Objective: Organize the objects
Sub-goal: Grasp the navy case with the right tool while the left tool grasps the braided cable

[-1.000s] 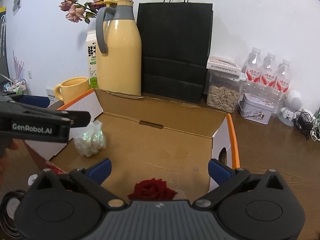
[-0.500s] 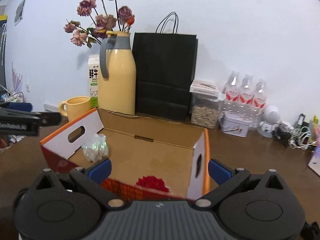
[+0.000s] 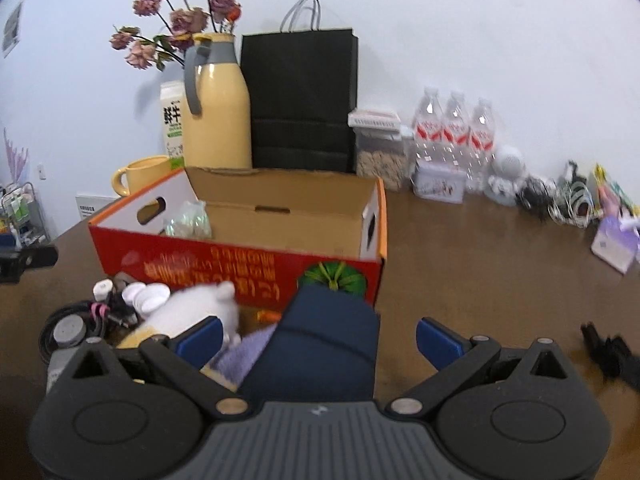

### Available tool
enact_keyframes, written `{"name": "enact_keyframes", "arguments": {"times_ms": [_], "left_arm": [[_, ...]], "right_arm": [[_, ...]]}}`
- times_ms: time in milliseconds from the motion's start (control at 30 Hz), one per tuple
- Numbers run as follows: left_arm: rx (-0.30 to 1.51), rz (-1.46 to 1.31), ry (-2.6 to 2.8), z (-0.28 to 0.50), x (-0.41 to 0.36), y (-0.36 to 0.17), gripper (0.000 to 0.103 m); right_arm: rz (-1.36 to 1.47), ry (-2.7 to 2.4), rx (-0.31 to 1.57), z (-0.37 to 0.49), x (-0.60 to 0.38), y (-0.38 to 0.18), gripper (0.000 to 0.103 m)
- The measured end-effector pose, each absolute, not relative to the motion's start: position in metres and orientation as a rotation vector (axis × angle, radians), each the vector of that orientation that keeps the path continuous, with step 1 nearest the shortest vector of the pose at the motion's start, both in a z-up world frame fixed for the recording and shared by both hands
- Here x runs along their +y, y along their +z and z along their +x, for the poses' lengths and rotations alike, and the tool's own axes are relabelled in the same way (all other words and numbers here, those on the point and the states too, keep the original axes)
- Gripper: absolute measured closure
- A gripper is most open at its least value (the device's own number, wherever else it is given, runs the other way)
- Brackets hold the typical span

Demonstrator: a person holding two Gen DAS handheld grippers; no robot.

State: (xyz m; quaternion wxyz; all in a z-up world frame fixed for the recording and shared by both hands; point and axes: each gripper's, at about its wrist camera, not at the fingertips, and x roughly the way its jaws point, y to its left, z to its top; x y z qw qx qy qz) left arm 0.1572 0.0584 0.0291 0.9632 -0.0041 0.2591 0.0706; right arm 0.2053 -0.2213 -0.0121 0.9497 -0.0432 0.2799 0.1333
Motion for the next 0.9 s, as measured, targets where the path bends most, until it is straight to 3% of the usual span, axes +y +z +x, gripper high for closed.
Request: {"name": "enact_keyframes", "arguments": {"times_ms": [533,600,800,900], "left_arm": [[0.599,-0.036,0.139,0.155,0.060,0.009,0.000],[0.604,-0.038,0.141,0.155,0.061,0.008,0.000],[0.617,-0.041,0.140,0.159,0.061,0.007,0.000],[0.623,-0.039,0.135,0.160,0.059,0.007,0.000]], "right_arm": [[0.041,0.250,0.698,0.237,-0.227,-0.035,0.001],[0.079,0.249,0.720,0.244,-0.231,-0.040,0.004],[0.115,0.290,0.753,0.251,-0.234,-0.046,0.027],[0.092,0.297,0.743,0.249,-0.231,-0.046,0.030]]}}
